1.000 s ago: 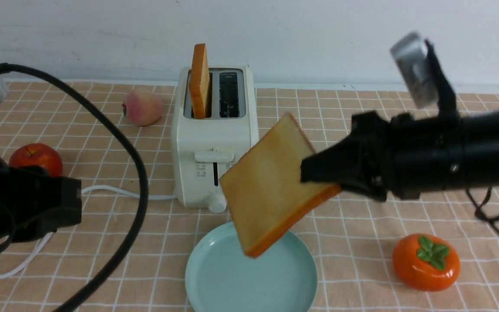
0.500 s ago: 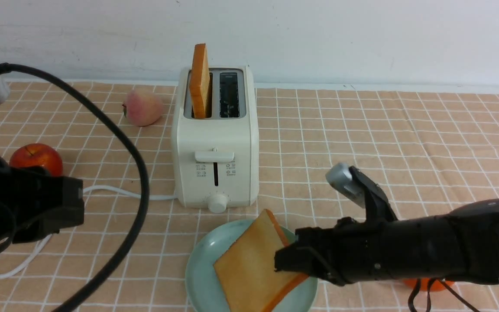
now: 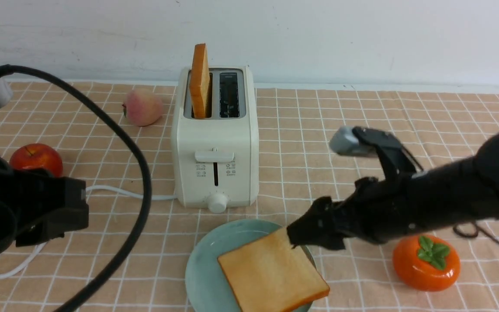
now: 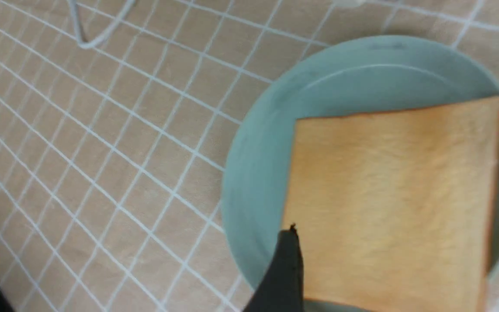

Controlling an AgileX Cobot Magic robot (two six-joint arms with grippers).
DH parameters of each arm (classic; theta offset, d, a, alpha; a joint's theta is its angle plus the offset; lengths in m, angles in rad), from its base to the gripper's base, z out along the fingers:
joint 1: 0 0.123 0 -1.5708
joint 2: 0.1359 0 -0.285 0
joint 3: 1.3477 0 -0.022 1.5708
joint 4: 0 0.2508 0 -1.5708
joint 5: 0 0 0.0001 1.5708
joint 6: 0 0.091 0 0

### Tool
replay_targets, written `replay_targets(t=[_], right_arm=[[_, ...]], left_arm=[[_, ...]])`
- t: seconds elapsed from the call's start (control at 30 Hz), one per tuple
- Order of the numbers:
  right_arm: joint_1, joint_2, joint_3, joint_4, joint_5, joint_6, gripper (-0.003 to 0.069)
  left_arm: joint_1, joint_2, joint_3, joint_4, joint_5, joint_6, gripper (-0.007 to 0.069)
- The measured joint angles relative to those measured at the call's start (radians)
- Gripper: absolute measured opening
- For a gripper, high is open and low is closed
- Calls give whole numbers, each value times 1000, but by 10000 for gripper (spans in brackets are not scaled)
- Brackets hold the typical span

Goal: Take toasted bread from bread machine on light coffee tablecloth place on plate.
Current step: 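Place the held slice of bread on top of the slice on the plate with the right gripper, then reach for a toast slice standing in the toaster with the left gripper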

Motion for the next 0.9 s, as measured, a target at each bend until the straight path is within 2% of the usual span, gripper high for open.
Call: replay_targets(t=[0.1,0.13,0.17,0.2,0.23,0.3,0.33,0.37,0.4,0.5,0.53,0.57,0.67,0.77,0.9], right_arm=[[-2,-1,-238,-487,249,320,579],[-2,-1,-251,-487,249,320,574],[11,-2,-327,-647,348,421,547],[15,-3,-351,-689,373,448,537],[32,-11,-435,-831,459,549,498],[54,-35,-518,-932,519,657,442],[61,-51,-537,-945,529,684,421],[62,-55,-545,-947,531,689,411],[75,-90,-563,-942,534,721,368],[85,-137,-567,-883,550,731,289],[85,-137,-567,-878,550,731,283],[85,-151,-568,-848,566,727,244],[85,-158,-568,-810,588,706,196],[85,-158,-568,-800,595,699,183],[85,-158,-568,-797,609,696,185]], left_arm=[[0,0,0,-33,-5,11,237],[0,0,0,-33,-5,11,237],[0,0,0,-50,-21,34,237],[0,0,0,-58,-29,43,237],[0,1,0,-77,-65,83,237],[0,10,-15,-87,-120,189,237],[0,21,-39,-86,-128,240,237],[0,24,-46,-85,-127,240,237],[0,58,-130,-67,-124,289,241],[0,154,-335,-37,-69,257,258],[0,162,-335,-37,-63,253,259],[0,221,-446,-25,-8,229,272],[0,377,-637,-1,114,197,303],[0,529,-788,38,203,146,344],[0,748,-997,116,238,34,400]])
